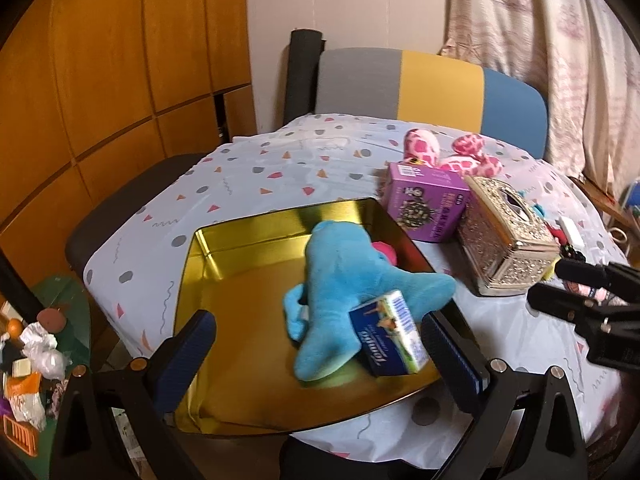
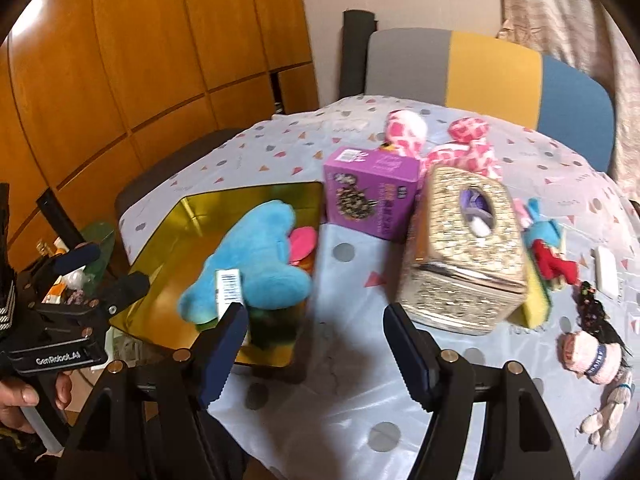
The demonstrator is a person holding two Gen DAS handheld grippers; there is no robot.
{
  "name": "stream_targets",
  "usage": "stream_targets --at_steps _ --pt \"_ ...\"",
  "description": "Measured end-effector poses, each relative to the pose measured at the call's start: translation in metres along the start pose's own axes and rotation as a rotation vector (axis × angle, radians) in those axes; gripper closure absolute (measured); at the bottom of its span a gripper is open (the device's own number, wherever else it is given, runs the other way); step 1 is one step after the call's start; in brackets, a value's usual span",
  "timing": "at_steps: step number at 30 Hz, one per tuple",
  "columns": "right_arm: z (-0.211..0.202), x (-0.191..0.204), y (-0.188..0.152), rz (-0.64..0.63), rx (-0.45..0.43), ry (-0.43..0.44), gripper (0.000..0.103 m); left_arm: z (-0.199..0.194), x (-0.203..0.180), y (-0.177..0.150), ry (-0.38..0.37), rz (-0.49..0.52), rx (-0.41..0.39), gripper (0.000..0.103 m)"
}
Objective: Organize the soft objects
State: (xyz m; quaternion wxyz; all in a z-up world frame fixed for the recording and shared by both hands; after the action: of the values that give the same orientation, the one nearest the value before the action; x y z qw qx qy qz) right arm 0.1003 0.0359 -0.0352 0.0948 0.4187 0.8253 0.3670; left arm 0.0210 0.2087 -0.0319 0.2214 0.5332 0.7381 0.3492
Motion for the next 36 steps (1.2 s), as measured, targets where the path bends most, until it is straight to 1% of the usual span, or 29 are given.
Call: stream_targets --at_steps 7,10,15,19,20,23,26,28,29,31,32,33,34,35,36 --pt "-0.017 -0.045 0.0 0.054 -0.03 -0.078 0.031 0.001 -0.025 0.003 -0.033 0.057 0.001 0.0" --pt "-0.027 -0.072 0.0 0.075 -0.04 -0.131 0.031 0.001 -0.038 0.007 -0.067 0.084 -0.008 0.0" --pt "-0.044 -0.136 -0.007 0.143 -0.037 -0.252 0.031 -0.004 -0.067 0.019 -0.173 0.105 -0.03 0.0" --pt "-0.063 -0.195 -0.015 0.219 -0.037 -0.349 0.031 -0.003 -0.09 0.031 -0.224 0.134 -0.029 0.0" --pt "-0.07 -0.214 -0.018 0.241 -0.04 -0.385 0.031 -0.003 -0.097 0.035 -0.243 0.139 -0.028 0.0" --pt "-0.084 -0.258 -0.028 0.304 -0.053 -0.471 0.031 0.002 -0.12 0.044 -0.294 0.152 0.002 0.001" --pt "-0.095 -0.294 -0.042 0.384 -0.071 -0.529 0.031 0.005 -0.148 0.052 -0.344 0.195 0.024 0.001" --pt "-0.099 -0.313 -0.055 0.454 -0.086 -0.533 0.031 0.007 -0.17 0.057 -0.36 0.239 0.029 0.001" --pt "-0.1 -0.323 -0.063 0.543 -0.088 -0.486 0.031 0.007 -0.182 0.06 -0.374 0.264 0.026 0.002" --pt "-0.104 -0.335 -0.069 0.646 -0.139 -0.405 0.031 0.007 -0.205 0.063 -0.424 0.297 0.037 0.002" --pt "-0.104 -0.341 -0.073 0.692 -0.148 -0.383 0.031 0.008 -0.215 0.062 -0.449 0.304 0.045 0.002" --pt "-0.101 -0.348 -0.08 0.748 -0.15 -0.35 0.031 0.008 -0.225 0.062 -0.468 0.312 0.051 0.002" --pt "-0.098 -0.35 -0.084 0.779 -0.141 -0.334 0.031 0.009 -0.236 0.061 -0.477 0.323 0.053 0.002" --pt "-0.093 -0.35 -0.089 0.806 -0.116 -0.315 0.031 0.01 -0.242 0.061 -0.482 0.331 0.055 0.002" --pt "-0.091 -0.348 -0.088 0.804 -0.109 -0.293 0.031 0.011 -0.248 0.058 -0.491 0.337 0.058 0.002"
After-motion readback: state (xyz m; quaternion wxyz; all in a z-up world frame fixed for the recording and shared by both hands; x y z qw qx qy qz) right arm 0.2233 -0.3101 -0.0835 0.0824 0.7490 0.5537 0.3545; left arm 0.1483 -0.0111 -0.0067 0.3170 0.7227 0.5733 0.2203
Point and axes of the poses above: each gripper's, at about its wrist camera, not at the fingertips, and z roughly the way its jaws point, x to its left, y to its top, the point moved 9 cm from there along z, roughly the way its jaws point, and after that the axes turned 2 degrees about z, right-handed, at the moved point
